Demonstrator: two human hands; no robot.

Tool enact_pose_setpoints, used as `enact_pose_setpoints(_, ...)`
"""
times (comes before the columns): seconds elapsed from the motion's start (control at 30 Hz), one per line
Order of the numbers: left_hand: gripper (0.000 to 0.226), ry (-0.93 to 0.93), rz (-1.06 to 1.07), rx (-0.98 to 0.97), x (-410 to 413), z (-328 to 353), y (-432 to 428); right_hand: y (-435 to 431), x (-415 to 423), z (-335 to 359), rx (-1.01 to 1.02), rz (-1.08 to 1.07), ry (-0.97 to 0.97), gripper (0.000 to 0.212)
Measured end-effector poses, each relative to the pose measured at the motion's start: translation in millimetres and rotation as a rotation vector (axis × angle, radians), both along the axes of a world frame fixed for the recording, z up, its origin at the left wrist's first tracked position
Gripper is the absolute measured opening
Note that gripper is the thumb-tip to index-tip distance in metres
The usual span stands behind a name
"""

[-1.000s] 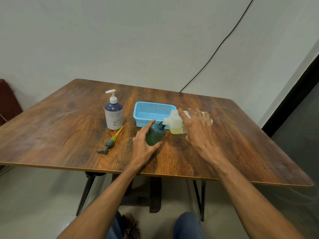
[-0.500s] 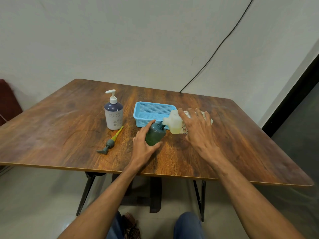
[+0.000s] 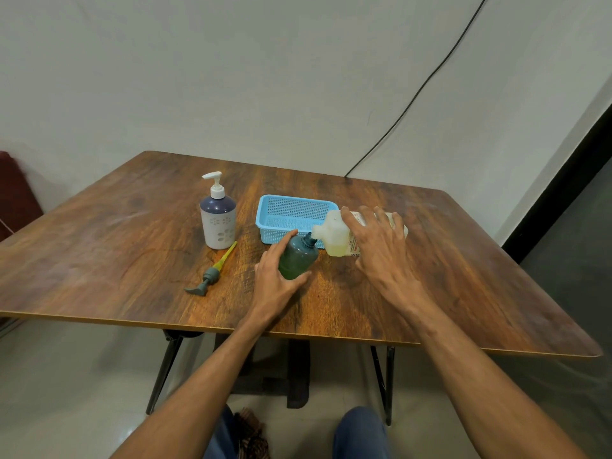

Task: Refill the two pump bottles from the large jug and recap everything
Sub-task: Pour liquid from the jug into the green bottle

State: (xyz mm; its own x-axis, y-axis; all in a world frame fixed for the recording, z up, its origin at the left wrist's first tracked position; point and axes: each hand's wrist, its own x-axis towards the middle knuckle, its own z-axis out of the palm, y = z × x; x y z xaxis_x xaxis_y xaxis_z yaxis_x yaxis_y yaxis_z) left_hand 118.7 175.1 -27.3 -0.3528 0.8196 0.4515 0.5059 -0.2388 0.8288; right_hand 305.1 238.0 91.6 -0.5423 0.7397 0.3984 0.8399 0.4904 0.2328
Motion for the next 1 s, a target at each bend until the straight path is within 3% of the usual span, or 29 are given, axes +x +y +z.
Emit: enact_pose_setpoints(1.0,0.088,0.003,-0.015,-0.002,-1.7,-0.5,0.7,-1.0,0.4,3.3,0.008,0.013,0.002,0.099)
